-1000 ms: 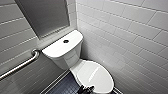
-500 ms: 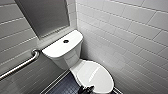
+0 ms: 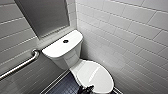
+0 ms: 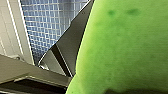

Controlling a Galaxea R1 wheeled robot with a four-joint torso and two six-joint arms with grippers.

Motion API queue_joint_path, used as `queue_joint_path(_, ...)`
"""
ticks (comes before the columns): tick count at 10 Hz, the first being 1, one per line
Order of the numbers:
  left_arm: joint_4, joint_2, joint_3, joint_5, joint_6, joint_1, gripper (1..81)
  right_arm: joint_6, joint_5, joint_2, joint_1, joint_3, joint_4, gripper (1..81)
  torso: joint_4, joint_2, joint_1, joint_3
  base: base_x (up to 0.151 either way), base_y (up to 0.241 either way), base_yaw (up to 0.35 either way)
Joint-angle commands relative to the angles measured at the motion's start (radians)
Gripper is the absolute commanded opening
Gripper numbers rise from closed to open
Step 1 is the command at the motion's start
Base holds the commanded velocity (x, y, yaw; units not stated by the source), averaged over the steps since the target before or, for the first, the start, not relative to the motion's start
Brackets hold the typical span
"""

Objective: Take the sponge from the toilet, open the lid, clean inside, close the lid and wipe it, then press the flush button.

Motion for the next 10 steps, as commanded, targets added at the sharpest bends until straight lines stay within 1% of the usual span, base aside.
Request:
queue_joint_path(1, 0.061, -0.014, 0.080, 0.035, 0.000, -0.091, 81.1, -0.001, -0.049, -0.034, 0.004, 0.028, -0.025, 1.0, 0.000, 0.000, 0.000, 0.000, 0.000, 0.000, 0.000)
queue_joint_path(3, 0.077, -0.029, 0.122, 0.024, 0.000, -0.095, 81.1, -0.001, -0.049, -0.032, 0.006, 0.028, -0.026, 1.0, 0.000, 0.000, 0.000, 0.000, 0.000, 0.000, 0.000)
queue_joint_path(6, 0.075, -0.023, 0.112, 0.027, 0.000, -0.096, 81.1, -0.001, -0.049, -0.022, 0.006, 0.020, -0.026, 1.0, 0.000, 0.000, 0.000, 0.000, 0.000, 0.000, 0.000)
queue_joint_path(7, 0.075, -0.011, 0.086, 0.034, 0.000, -0.095, 81.1, -0.001, -0.049, -0.022, 0.006, 0.020, -0.026, 1.0, 0.000, 0.000, 0.000, 0.000, 0.000, 0.000, 0.000)
queue_joint_path(10, 0.078, 0.078, -0.089, 0.038, 0.000, -0.093, 81.1, -0.001, -0.049, -0.025, 0.003, 0.026, -0.026, 1.0, 0.000, 0.000, 0.000, 0.000, 0.000, 0.000, 0.000)
